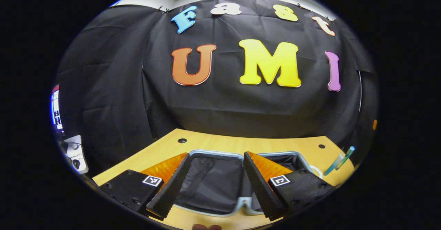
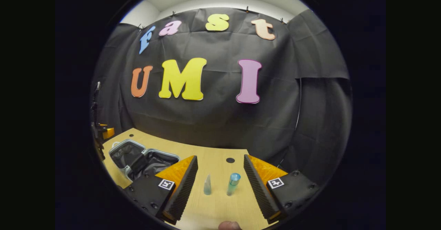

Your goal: First open the suitcase, pack the skin care products into it, and then close the suitcase.

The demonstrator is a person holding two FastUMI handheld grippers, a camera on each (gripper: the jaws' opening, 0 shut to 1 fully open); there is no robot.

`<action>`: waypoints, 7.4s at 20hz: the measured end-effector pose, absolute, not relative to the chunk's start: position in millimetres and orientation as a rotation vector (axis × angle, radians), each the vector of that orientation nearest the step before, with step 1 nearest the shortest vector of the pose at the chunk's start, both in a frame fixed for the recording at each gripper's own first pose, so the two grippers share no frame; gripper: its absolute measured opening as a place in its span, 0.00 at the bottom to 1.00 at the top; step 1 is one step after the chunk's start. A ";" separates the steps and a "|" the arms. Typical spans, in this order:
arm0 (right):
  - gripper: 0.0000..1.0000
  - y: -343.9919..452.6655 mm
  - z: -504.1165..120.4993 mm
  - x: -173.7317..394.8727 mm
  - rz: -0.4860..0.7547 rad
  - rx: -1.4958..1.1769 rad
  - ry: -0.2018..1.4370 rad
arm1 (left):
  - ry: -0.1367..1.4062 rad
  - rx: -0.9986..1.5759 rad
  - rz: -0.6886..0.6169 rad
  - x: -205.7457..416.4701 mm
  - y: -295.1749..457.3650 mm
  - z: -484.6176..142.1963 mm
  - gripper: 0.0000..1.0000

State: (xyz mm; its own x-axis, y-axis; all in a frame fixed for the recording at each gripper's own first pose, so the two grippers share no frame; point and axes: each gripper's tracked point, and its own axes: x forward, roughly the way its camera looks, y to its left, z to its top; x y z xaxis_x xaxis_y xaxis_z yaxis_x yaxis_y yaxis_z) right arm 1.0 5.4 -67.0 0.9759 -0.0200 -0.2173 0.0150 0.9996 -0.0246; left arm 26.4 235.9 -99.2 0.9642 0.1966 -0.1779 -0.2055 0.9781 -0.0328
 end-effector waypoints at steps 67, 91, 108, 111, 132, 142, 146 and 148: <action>0.80 -46.2 -329.5 89.7 0.091 0.141 0.651 | 0.567 -0.088 -0.048 -0.4 32.8 -187.1 0.36; 0.30 -26.3 -254.2 43.4 0.183 0.276 0.762 | 1.063 -0.337 -0.318 44.6 112.2 -256.9 0.35; 0.29 -51.1 -203.8 -56.7 0.087 0.437 0.793 | 1.642 -0.277 -0.484 66.9 85.1 -345.2 0.35; 0.29 -45.9 -200.3 -57.8 0.093 0.439 0.785 | 1.691 -0.313 -0.445 59.7 91.0 -347.8 0.36; 0.29 195.6 -179.0 19.9 0.665 0.168 0.993 | 0.684 -0.316 -0.175 39.1 161.5 -204.8 0.93; 0.29 274.2 -301.6 36.0 0.514 0.186 1.560 | 0.589 -0.384 -0.060 -84.7 244.5 -201.7 0.97; 0.29 274.1 -342.5 43.7 0.349 0.282 1.688 | 0.590 -0.340 -0.021 -110.2 274.1 -198.7 0.97; 0.29 275.9 -351.9 47.5 0.316 0.276 1.699 | 0.590 -0.331 -0.009 -116.2 281.7 -197.0 0.97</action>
State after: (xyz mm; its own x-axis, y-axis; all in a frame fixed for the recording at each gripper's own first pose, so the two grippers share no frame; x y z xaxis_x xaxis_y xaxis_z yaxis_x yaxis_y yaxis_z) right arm 47.5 275.9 -351.9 -0.1494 0.3581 -0.9217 0.0031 0.9323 0.3617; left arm -116.2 281.7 -197.0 0.8327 -0.1019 -0.5443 -0.0860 0.9472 -0.3088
